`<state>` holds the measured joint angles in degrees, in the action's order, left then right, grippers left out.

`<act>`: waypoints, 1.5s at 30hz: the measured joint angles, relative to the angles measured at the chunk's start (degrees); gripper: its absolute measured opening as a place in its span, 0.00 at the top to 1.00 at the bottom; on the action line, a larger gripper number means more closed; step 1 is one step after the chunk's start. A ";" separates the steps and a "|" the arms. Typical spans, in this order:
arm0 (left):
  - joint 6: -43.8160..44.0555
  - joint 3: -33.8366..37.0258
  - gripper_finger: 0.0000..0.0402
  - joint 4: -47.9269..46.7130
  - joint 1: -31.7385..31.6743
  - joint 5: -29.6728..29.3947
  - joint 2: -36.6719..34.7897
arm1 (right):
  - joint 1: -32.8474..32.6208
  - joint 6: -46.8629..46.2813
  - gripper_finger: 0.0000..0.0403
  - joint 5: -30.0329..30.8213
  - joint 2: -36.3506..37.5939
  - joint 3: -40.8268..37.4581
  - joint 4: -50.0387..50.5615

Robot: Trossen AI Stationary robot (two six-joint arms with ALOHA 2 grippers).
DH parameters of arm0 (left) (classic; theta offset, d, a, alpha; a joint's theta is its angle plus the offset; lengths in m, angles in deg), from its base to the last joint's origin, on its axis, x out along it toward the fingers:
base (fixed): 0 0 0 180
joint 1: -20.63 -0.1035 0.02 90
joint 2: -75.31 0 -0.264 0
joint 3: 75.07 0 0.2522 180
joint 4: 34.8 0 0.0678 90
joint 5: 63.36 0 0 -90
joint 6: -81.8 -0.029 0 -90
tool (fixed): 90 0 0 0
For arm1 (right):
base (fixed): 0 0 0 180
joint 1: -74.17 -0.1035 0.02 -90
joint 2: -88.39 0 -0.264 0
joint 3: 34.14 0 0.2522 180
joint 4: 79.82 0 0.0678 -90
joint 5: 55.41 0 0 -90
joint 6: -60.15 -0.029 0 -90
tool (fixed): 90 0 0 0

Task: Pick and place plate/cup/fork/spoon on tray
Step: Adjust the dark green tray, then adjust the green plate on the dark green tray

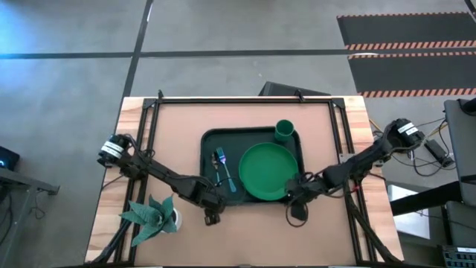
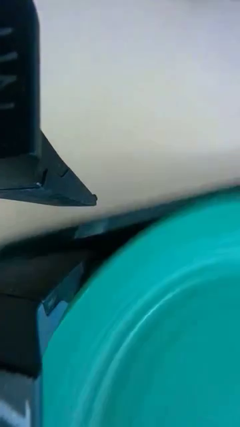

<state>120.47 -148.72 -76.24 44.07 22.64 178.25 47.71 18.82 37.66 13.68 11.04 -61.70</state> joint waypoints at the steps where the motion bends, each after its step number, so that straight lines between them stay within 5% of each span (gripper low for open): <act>1: 0.00 -0.07 0.67 0.39 0.00 -0.02 0.04 | -0.55 -0.89 0.74 0.19 -0.33 0.20 -1.46; 15: -0.24 -0.46 0.67 2.66 0.90 -0.67 0.12 | -3.67 0.31 0.78 -5.13 -10.79 7.50 -3.60; 26: -3.49 -6.29 0.67 1.17 1.01 -2.34 0.21 | -4.07 8.10 0.82 -4.57 -10.57 24.58 16.65; 36: -7.73 -13.74 0.76 -14.44 0.93 -27.35 0.08 | -4.07 12.88 0.94 12.42 -10.61 36.79 42.16; 41: -7.29 -13.48 0.96 -18.73 0.47 -36.64 0.10 | -3.47 12.90 0.98 18.36 -10.59 36.11 44.75; 45: -5.60 -12.70 0.99 -22.97 -1.47 -41.95 -0.01 | -1.38 12.85 0.98 21.13 -10.59 33.79 44.93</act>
<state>114.87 -161.41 -99.21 42.60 -19.31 178.24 46.33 31.66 58.79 3.09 44.83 -16.77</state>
